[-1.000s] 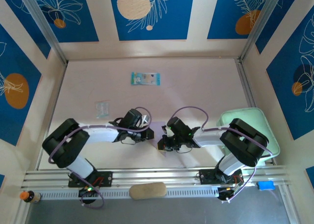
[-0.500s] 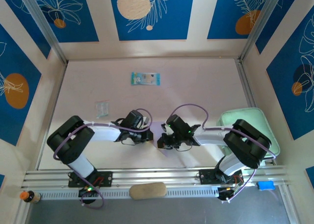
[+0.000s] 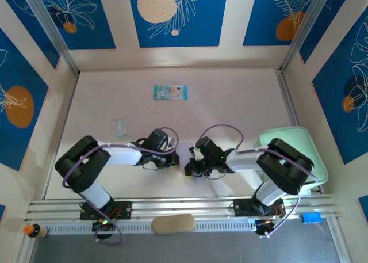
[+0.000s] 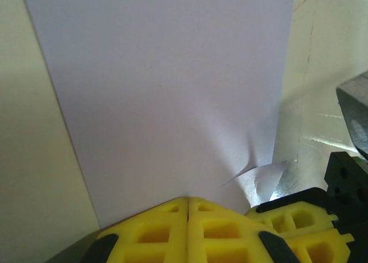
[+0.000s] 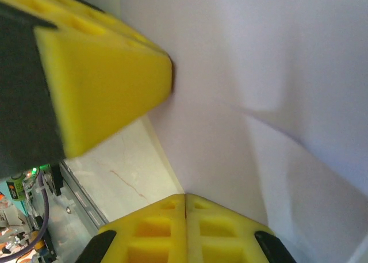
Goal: Fold a paper plane with a square sheet of paper (pick it up from the middle)
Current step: Third fold the triangle at the center of the table.
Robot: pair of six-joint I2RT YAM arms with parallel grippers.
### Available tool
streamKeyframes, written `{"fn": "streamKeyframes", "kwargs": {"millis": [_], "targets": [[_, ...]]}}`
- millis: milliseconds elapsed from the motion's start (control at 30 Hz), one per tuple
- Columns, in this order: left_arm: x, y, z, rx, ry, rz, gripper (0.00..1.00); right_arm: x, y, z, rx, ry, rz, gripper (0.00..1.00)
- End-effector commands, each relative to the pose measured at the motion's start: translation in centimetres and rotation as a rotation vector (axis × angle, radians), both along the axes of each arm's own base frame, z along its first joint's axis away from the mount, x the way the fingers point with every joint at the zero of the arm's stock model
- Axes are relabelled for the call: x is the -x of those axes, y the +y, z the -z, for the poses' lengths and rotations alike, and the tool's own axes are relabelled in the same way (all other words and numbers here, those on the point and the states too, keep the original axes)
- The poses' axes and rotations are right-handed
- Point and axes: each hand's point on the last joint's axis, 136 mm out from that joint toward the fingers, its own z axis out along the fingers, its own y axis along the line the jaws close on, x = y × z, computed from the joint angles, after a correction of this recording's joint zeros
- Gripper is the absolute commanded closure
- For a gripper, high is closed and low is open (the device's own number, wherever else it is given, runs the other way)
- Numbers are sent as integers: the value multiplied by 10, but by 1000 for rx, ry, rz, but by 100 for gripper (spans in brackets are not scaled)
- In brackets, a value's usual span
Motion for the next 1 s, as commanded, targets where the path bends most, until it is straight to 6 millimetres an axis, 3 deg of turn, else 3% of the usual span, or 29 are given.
{"fn": "streamKeyframes", "kwargs": {"millis": [0, 367, 567, 733, 967], "targets": [[9, 27, 27, -145, 44, -28, 99, 29, -27, 21, 90, 100, -3, 97], [6, 28, 25, -146, 42, -32, 99, 45, -47, 20, 97, 108, 13, 97], [7, 29, 25, -147, 41, -35, 99, 45, -52, 8, 86, 84, 28, 97], [6, 31, 25, -150, 32, -40, 100, 24, -29, -31, -20, -11, 23, 95], [5, 31, 23, -144, 28, -45, 99, 1, 5, -36, -56, -21, -38, 96]]}}
